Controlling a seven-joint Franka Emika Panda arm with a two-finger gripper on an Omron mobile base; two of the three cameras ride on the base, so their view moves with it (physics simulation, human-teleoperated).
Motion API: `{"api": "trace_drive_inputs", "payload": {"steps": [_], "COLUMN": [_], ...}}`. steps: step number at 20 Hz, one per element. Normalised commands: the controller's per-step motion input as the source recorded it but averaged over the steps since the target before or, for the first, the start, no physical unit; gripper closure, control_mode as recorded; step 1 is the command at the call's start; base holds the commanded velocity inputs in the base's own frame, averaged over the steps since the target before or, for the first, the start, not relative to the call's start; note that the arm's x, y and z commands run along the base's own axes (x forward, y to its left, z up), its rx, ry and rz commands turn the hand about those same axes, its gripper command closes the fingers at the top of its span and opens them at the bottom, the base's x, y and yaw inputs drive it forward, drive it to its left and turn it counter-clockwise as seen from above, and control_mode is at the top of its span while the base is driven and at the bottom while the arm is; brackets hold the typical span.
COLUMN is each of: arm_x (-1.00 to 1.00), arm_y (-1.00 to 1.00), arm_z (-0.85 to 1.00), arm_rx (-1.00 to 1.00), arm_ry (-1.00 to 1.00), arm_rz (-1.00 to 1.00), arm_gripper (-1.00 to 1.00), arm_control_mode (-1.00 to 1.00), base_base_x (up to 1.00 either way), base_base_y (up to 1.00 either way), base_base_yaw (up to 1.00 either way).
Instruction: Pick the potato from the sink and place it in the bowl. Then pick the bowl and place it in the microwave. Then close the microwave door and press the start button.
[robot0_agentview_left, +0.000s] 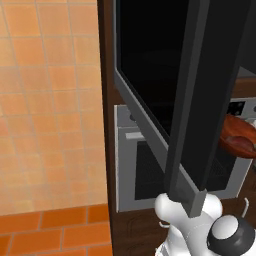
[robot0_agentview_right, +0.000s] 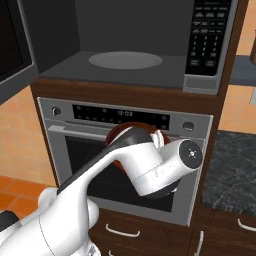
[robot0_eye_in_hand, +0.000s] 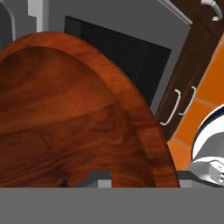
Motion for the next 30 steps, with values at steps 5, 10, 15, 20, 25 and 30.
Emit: {"api": "trace_drive_inputs", "payload": {"steps": [5, 10, 15, 20, 25, 30], "arm_x": [0.0, -0.9, -0.33, 0.04, 0.16, 0.71], "arm_y": [0.0, 0.0, 0.03, 0.33, 0.56, 0.49], "arm_z": [0.0, 0.27, 0.91, 0.89, 0.63, 0.53], "arm_rx": [0.0, 0.0, 0.0, 0.0, 0.0, 0.0], "arm_ry": [0.0, -0.05, -0.04, -0.2, -0.2, -0.03], "arm_rz": [0.0, 0.0, 0.0, 0.0, 0.0, 0.0], "arm_gripper": [1.0, 1.0, 1.0, 1.0, 1.0, 1.0], "arm_control_mode": [1.0, -1.0, -1.0, -1.0, -1.0, -1.0], "base_base_x": [-0.09, 0.0, 0.0, 0.0, 0.0, 0.0], "base_base_y": [0.0, 0.0, 0.0, 0.0, 0.0, 0.0], "base_base_yaw": [0.0, 0.0, 0.0, 0.0, 0.0, 0.0]}}
